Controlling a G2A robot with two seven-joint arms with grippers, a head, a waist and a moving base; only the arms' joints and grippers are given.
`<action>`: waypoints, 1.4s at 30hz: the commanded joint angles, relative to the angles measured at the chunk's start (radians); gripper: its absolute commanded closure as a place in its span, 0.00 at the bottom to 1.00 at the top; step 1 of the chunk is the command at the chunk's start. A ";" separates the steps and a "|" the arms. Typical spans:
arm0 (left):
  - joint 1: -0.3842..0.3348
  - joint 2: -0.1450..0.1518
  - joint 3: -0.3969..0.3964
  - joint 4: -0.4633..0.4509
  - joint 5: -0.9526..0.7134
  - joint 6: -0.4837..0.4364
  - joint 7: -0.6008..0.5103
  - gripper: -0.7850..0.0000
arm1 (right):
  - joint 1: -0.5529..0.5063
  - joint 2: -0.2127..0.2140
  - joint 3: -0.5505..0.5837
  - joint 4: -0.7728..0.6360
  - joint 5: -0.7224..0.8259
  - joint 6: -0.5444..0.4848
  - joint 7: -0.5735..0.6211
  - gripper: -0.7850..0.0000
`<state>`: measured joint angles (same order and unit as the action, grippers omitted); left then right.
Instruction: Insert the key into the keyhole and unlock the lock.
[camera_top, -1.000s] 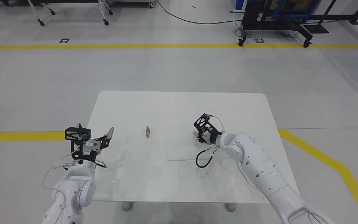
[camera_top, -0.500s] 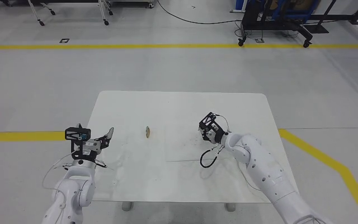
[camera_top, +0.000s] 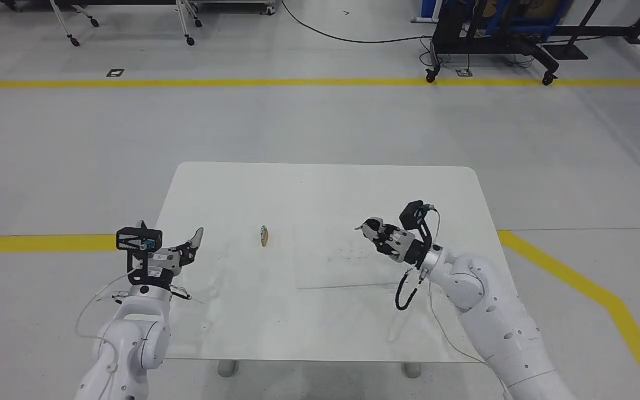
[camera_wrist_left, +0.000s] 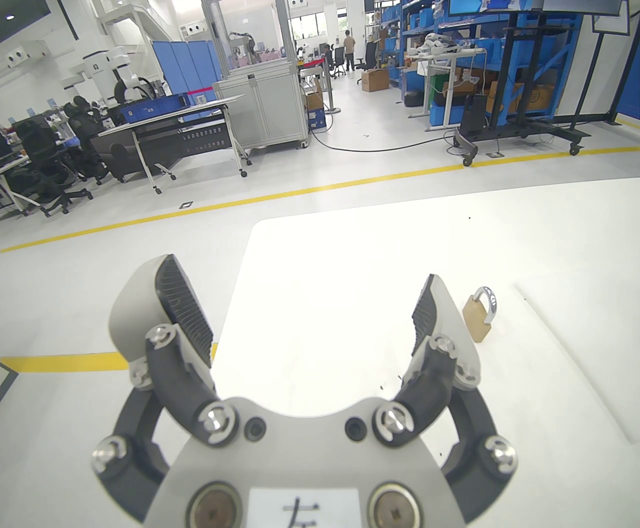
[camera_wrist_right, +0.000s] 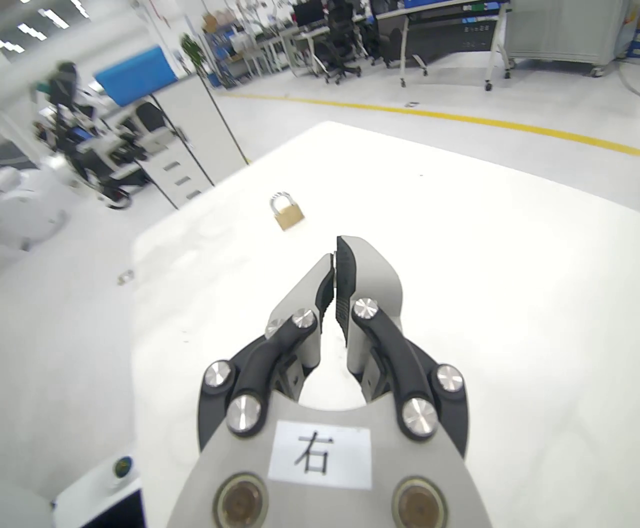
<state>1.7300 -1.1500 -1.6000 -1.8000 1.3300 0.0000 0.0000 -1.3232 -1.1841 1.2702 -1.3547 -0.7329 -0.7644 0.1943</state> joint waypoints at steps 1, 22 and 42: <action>0.000 0.000 0.000 0.000 0.000 0.000 0.000 0.00 | 0.001 0.000 -0.001 -0.001 -0.036 0.014 0.000 1.00; -0.011 0.003 -0.094 -0.094 -1.005 -0.343 -0.516 0.00 | -0.004 -0.002 -0.009 -0.006 -0.012 0.000 -0.015 1.00; -0.166 -0.003 0.177 0.175 -1.549 -0.517 -0.908 0.00 | 0.218 -0.065 -0.261 0.238 0.335 -0.231 0.074 1.00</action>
<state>1.5608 -1.1524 -1.4255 -1.6336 -0.2088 -0.4997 -0.9236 -1.1097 -1.2474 1.0183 -1.1261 -0.4128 -0.9831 0.2633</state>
